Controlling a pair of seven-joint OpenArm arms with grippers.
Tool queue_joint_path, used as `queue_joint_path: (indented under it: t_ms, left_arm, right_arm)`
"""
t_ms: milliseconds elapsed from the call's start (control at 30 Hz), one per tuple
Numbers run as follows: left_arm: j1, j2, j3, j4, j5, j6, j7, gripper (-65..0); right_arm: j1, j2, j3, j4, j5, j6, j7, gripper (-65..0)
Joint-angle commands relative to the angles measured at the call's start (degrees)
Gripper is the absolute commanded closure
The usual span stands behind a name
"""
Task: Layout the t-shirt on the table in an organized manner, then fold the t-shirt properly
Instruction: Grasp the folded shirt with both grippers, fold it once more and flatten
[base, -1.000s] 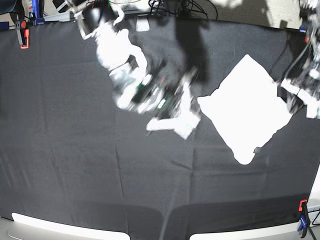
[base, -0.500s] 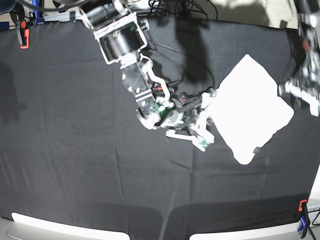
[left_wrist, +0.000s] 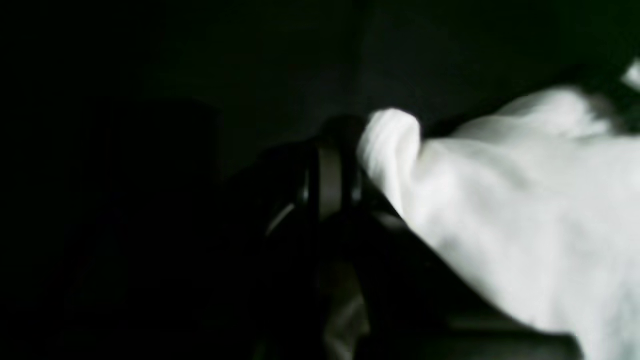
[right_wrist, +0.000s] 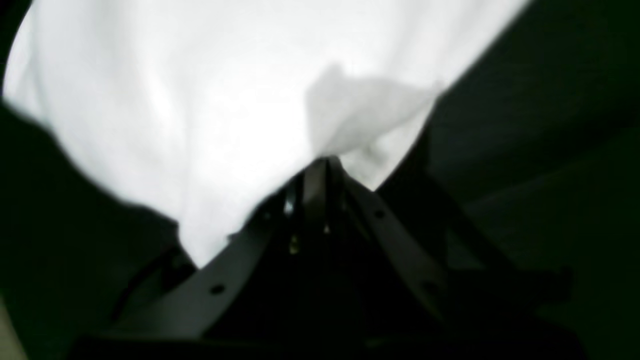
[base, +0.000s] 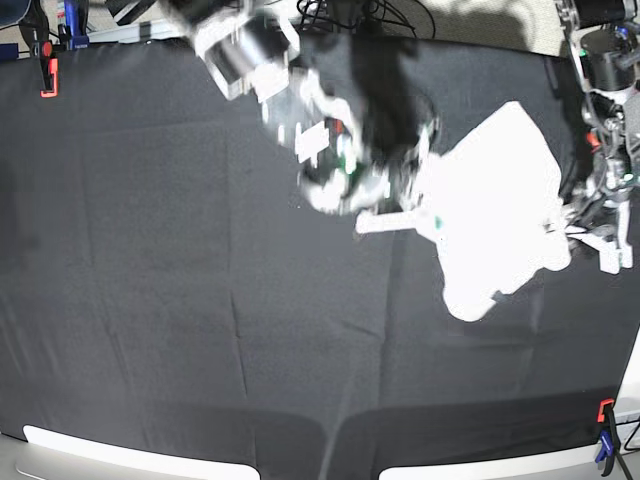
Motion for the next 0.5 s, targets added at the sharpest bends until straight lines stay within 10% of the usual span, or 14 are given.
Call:
queue_joint_path:
  t_ms: [0,467]
  left_arm:
    - [-0.83,-0.59,0.85,0.55,-1.14,-1.42,0.22,0.0]
    - [1.01,0.42,1.14,9.40,-4.26,-8.00,7.52,0.0]
  right_arm:
    - [-0.37,-0.88,-0.15,3.06,1.22,0.28,1.36,0.0]
    - [-8.68,5.27,1.73,21.05,-1.31,-3.41,-1.46,0.0]
